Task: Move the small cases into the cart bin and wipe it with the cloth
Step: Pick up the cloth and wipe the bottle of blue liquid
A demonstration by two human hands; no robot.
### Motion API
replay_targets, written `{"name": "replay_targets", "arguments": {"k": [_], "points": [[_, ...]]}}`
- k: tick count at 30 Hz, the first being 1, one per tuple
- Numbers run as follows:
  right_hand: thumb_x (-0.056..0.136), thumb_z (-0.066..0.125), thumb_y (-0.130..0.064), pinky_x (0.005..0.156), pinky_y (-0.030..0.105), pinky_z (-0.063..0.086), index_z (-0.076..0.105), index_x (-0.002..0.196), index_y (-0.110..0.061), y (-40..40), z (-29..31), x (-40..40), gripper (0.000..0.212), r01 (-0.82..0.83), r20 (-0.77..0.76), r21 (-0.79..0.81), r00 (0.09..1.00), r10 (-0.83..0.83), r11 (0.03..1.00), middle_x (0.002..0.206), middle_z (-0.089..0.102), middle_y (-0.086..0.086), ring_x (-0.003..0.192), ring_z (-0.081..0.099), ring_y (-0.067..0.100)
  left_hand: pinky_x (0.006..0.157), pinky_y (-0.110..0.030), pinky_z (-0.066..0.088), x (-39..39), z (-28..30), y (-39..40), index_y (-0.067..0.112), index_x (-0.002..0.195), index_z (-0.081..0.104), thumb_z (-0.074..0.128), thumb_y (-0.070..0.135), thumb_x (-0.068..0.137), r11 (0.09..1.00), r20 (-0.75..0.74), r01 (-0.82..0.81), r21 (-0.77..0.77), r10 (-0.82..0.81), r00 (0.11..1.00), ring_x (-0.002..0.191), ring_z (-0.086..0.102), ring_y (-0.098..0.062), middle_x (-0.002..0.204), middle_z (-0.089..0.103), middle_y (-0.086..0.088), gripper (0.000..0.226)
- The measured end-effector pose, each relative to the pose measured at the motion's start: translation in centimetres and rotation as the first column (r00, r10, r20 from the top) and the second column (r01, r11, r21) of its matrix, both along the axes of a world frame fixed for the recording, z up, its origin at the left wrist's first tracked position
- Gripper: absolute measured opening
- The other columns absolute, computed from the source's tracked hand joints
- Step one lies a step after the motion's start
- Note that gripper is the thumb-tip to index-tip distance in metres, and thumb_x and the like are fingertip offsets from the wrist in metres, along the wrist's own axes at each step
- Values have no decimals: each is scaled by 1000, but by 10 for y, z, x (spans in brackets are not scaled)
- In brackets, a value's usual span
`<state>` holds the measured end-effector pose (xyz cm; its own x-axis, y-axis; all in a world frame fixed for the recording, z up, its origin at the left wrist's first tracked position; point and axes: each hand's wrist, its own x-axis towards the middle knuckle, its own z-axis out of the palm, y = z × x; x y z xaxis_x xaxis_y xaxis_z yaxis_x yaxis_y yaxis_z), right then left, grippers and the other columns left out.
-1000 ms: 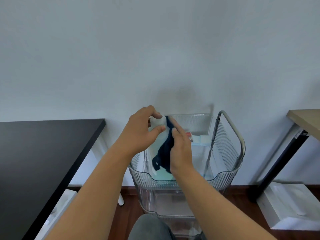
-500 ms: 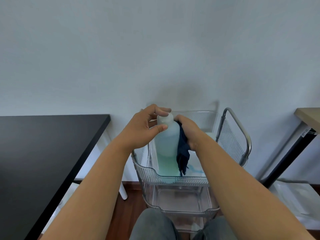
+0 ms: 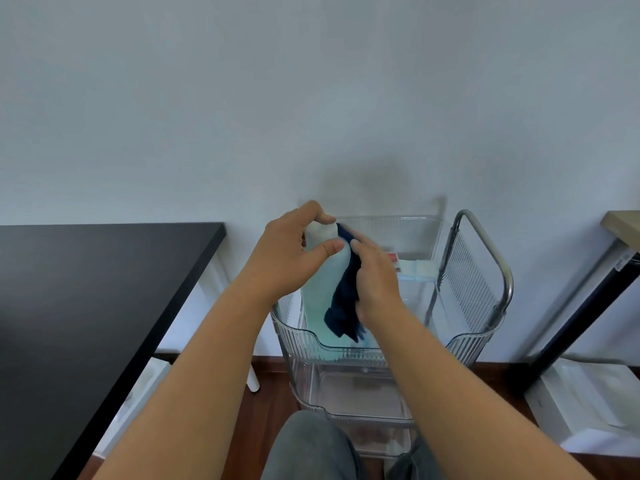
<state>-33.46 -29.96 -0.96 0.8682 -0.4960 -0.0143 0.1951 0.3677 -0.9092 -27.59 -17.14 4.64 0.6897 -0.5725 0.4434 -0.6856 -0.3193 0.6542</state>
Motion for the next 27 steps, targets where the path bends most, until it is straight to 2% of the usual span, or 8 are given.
{"name": "replay_targets", "arguments": {"k": [6, 10, 14, 18, 20, 23, 25, 27], "points": [[91, 50, -25, 72, 41, 60, 76, 99, -27, -10, -3, 5, 28, -100, -142, 28, 985, 103, 995, 100, 75, 11, 90, 71, 30, 84, -31, 51, -4, -7, 1, 45, 103, 59, 69, 47, 84, 998, -90, -7, -59, 2, 996, 95, 60, -13, 103, 64, 8, 22], [97, 50, -29, 73, 40, 60, 70, 111, -24, -4, -23, -9, 25, -89, -202, 103, 973, 109, 991, 104, 74, 9, 94, 72, 27, 113, -40, 31, -25, -31, 0, 60, 132, 38, 62, 58, 84, 998, -60, -50, -42, 47, 997, 144, 27, -14, 135, 36, 19, 54], [98, 46, -28, 87, 42, 57, 64, 120, -29, 3, -32, -15, 29, -67, -185, 156, 978, 96, 986, 112, 71, 3, 102, 69, 22, 98, -22, 31, -36, -50, -11, 60, 145, -1, 82, 49, 67, 976, -192, -191, -107, 168, 967, 130, 35, -5, 153, 27, 23, 115], [87, 42, -6, 72, 39, 57, 60, 115, -24, 7, -32, -23, 38, 27, -158, 282, 987, 19, 959, 101, 68, 7, 90, 64, 24, 76, -19, 38, -33, -58, -19, 56, 143, 5, 81, 59, 50, 915, -313, -391, -98, 345, 885, 107, 45, -5, 125, 49, 23, 120], [84, 39, 6, 66, 33, 56, 59, 112, -27, 13, -37, -31, 48, 11, -127, 177, 992, 11, 984, 106, 67, 5, 91, 64, 21, 75, -25, 47, -27, -59, -20, 51, 137, 23, 78, 64, 47, 889, -321, -449, -84, 403, 857, 104, 55, -7, 116, 55, 23, 106], [93, 51, 1, 92, 22, 51, 50, 128, -44, 26, -47, -38, 57, -29, -34, -241, 999, 21, 970, 135, 55, -10, 118, 56, 1, 66, -23, 50, -17, -54, -17, 41, 124, 40, 76, 68, 48, 857, -388, -496, -140, 413, 824, 89, 61, -3, 101, 58, 21, 88], [94, 59, -16, 111, 23, 33, 28, 146, -46, 28, -52, -37, 68, -5, -14, -558, 1000, -3, 830, 154, 33, -15, 138, 34, -1, 70, -27, 54, -12, -48, -17, 37, 121, 46, 78, 68, 48, 837, -423, -510, -201, 395, 816, 90, 62, -2, 102, 61, 19, 85], [92, 62, -29, 116, 26, 25, 12, 149, -49, 23, -54, -36, 79, 42, 0, -723, 998, -61, 690, 159, 20, -17, 144, 21, 1, 72, -29, 55, -10, -40, -19, 36, 119, 48, 80, 67, 48, 826, -435, -503, -254, 367, 822, 92, 63, -4, 103, 62, 19, 84]]}}
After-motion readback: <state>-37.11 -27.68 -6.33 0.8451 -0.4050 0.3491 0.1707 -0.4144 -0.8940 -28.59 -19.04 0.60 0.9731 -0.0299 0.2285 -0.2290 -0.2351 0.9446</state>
